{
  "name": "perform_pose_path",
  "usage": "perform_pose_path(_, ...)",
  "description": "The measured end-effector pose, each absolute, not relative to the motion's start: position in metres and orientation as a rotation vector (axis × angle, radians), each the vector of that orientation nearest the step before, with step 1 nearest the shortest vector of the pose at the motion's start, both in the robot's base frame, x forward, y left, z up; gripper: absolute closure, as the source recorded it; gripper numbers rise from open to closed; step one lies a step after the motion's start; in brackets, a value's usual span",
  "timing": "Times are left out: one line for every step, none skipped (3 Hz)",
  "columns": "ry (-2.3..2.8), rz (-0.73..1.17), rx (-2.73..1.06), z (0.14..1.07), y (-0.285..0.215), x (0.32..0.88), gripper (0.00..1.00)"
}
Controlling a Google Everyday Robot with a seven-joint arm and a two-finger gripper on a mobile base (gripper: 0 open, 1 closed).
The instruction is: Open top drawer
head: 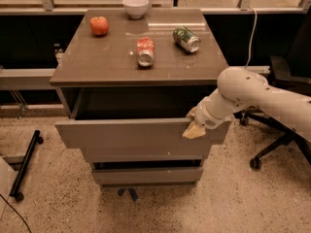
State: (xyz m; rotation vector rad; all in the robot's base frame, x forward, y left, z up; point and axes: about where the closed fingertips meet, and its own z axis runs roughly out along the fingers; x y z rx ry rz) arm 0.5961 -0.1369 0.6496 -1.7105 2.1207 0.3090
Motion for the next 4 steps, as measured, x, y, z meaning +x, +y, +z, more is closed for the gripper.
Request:
perform_pose_path(2.121,0.309,-1.71,0.6528,-0.1369,0.5961,0.65)
perform_pose_path(2.121,0.311,-1.712,0.6528,-0.1363,0.5959,0.34)
perform_pose_path(2.121,0.314,-1.714,0.6513,-0.1355,0.5953,0.11)
perform_pose_path(2.122,0.314,-1.719,0.6499,-0.1344,0.5952,0.0)
